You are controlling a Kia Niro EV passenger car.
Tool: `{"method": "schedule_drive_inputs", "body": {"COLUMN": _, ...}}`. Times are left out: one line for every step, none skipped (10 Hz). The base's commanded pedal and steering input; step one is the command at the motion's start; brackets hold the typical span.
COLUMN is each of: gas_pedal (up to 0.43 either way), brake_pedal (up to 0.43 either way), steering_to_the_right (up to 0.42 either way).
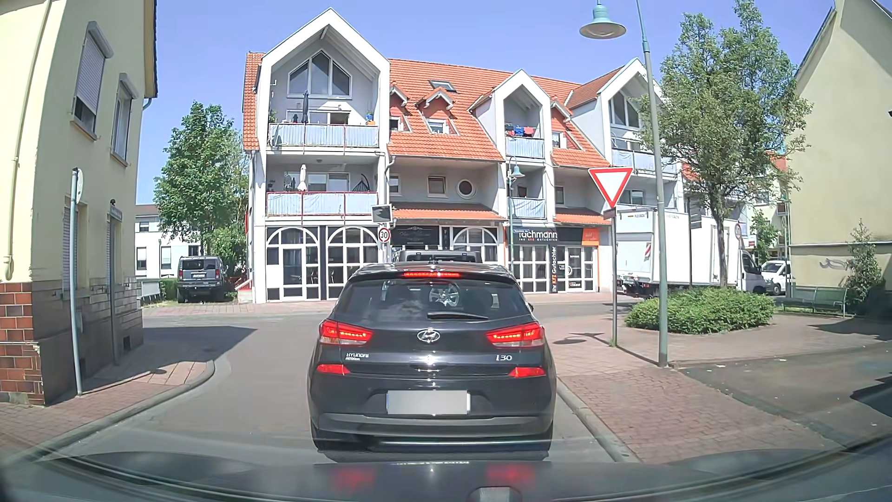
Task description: Follow the waypoints while adhering to traffic rules and regulations
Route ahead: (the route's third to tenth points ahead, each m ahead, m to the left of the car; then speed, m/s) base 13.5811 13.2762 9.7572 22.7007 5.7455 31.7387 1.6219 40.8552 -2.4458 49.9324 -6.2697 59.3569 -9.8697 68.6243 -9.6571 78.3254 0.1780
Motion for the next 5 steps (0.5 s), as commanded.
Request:
{"method": "schedule_drive_inputs", "body": {"gas_pedal": 0.000, "brake_pedal": 0.232, "steering_to_the_right": 0.006}}
{"method": "schedule_drive_inputs", "body": {"gas_pedal": 0.000, "brake_pedal": 0.232, "steering_to_the_right": 0.006}}
{"method": "schedule_drive_inputs", "body": {"gas_pedal": 0.000, "brake_pedal": 0.232, "steering_to_the_right": 0.006}}
{"method": "schedule_drive_inputs", "body": {"gas_pedal": 0.000, "brake_pedal": 0.232, "steering_to_the_right": 0.006}}
{"method": "schedule_drive_inputs", "body": {"gas_pedal": 0.000, "brake_pedal": 0.232, "steering_to_the_right": 0.006}}
